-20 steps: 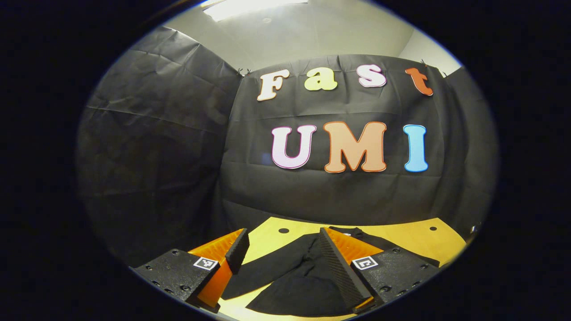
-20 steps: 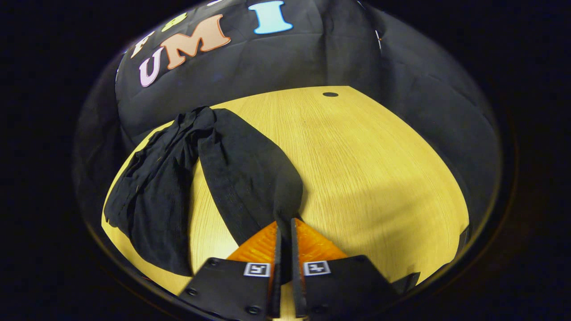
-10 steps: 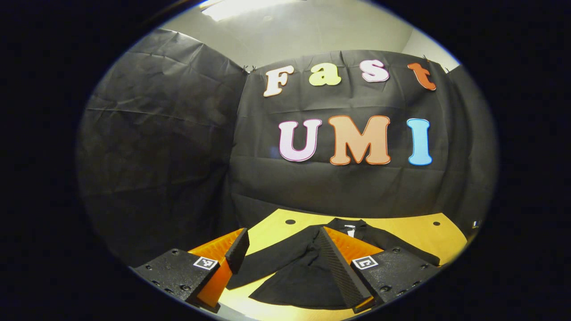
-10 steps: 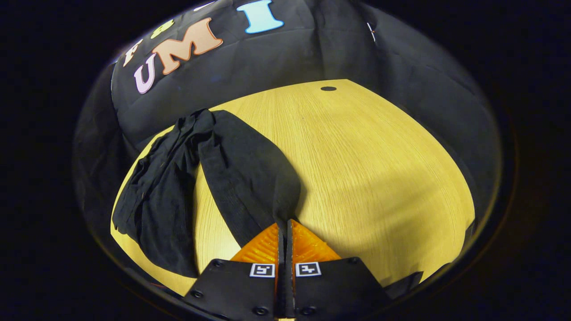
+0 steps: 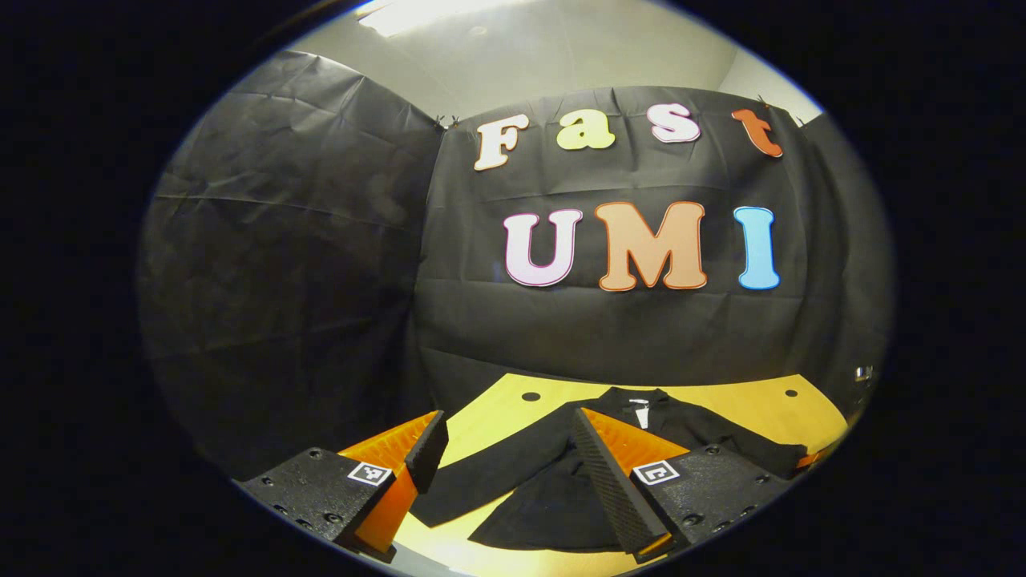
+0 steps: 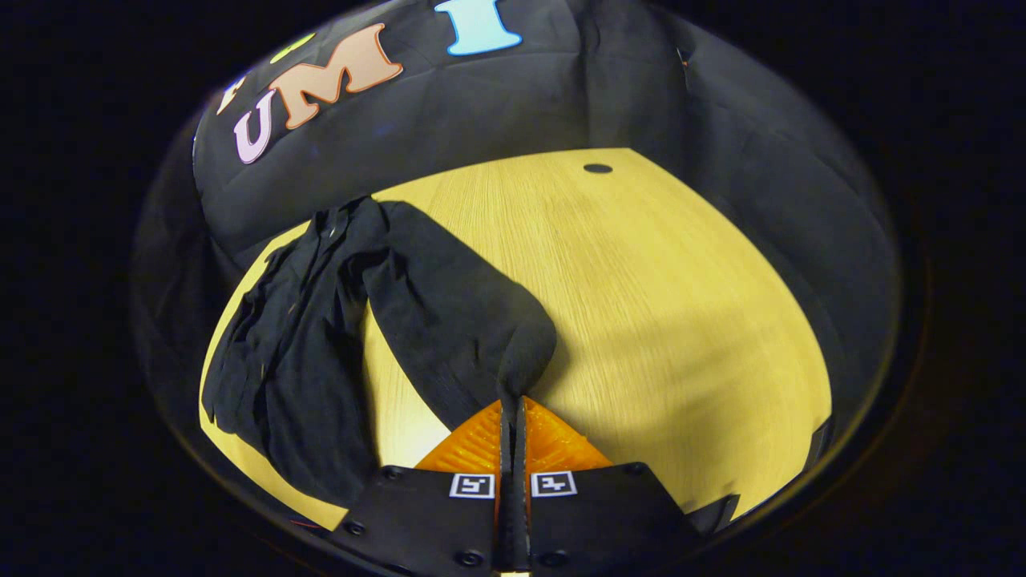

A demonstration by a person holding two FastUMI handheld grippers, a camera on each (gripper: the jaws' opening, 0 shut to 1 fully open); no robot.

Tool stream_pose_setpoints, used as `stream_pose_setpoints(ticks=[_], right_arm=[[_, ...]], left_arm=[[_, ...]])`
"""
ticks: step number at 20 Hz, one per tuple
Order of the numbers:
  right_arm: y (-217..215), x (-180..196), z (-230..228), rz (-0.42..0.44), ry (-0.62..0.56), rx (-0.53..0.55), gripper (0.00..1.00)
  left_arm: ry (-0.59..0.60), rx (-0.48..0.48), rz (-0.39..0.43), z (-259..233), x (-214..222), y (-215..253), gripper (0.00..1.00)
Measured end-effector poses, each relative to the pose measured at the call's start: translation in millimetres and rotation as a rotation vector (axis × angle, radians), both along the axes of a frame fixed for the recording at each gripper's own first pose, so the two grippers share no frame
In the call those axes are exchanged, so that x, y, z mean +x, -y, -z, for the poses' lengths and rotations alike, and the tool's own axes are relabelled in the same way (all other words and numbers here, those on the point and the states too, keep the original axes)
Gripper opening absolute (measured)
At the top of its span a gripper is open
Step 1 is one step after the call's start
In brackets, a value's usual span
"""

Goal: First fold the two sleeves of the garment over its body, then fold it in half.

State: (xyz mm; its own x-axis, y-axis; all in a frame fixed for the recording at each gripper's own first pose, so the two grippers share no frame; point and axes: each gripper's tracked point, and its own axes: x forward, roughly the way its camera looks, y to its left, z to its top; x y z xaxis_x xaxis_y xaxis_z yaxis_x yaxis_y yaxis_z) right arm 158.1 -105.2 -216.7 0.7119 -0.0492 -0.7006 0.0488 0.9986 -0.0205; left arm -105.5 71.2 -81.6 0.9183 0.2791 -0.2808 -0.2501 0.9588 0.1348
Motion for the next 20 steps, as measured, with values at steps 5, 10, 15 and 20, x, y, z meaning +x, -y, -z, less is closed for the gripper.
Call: stream_pose_setpoints(ticks=[5,10,15,20], right_arm=[[-27,44,-48,0.006,0.061,-0.036,0.02],[-67,86,-96,-0.002,0.129,-0.063,0.02],[-136,133,-141,-0.068,0.191,-0.081,0.02],[-212,173,-167,-0.164,0.236,-0.113,0.02]], left_arm=[[-0.006,-0.020,0.039,11,30,-28,0.93],[-0.037,-0.040,0.102,28,53,-45,0.93],[-0.074,-0.078,0.132,44,58,-57,0.93],[-0.128,-0.090,0.130,63,52,-75,0.93]])
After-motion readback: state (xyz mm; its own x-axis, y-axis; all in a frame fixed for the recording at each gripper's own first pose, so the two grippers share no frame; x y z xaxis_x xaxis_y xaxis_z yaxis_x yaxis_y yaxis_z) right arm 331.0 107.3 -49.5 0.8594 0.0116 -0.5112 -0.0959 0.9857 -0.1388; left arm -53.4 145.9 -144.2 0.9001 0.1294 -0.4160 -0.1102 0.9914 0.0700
